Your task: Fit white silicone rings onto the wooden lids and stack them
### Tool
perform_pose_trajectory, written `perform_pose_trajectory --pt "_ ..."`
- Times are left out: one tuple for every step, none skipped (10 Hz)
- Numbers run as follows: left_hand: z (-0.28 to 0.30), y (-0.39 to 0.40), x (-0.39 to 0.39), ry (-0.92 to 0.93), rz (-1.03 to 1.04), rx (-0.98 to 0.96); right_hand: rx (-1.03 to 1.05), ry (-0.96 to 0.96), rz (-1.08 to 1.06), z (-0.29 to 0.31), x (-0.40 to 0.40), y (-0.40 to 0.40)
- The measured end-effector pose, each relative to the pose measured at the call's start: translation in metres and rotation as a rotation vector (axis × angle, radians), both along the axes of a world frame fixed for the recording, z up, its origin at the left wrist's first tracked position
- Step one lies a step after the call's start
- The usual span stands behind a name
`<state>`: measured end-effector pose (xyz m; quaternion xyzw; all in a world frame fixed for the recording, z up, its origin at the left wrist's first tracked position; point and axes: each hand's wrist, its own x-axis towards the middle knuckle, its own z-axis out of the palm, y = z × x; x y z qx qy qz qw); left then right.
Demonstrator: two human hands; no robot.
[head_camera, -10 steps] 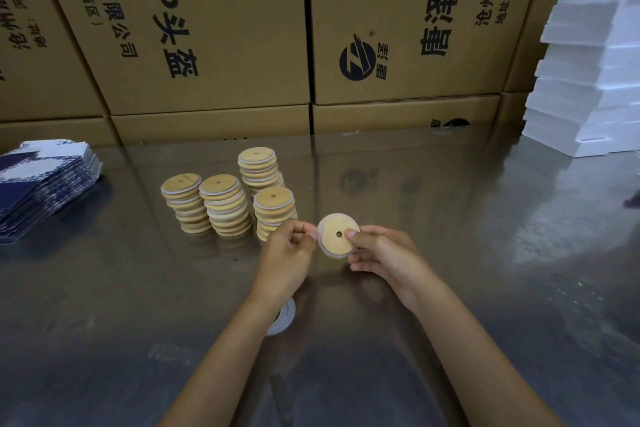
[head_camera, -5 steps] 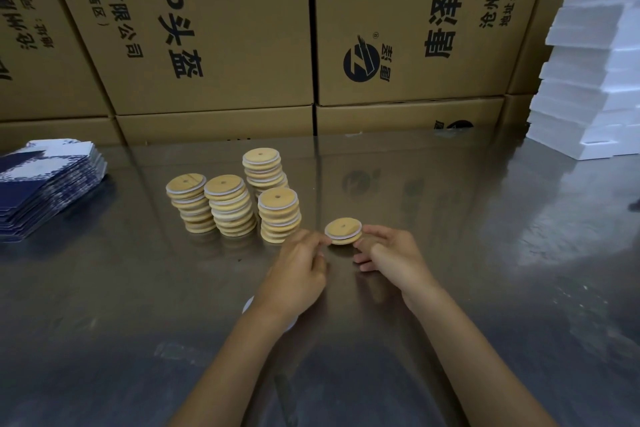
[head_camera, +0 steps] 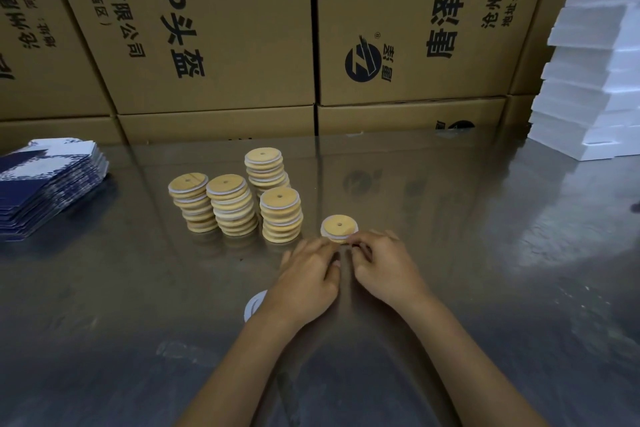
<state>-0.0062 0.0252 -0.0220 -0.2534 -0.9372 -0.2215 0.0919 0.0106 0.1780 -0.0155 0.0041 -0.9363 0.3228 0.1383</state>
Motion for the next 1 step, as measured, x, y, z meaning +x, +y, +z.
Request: perform_pose_trajectory --pt "-0.0033 0.0002 -0.0007 -0.08 -0.002 -0.033 0.122 -0.121 0.072 -0.0057 -0.002 -0.0021"
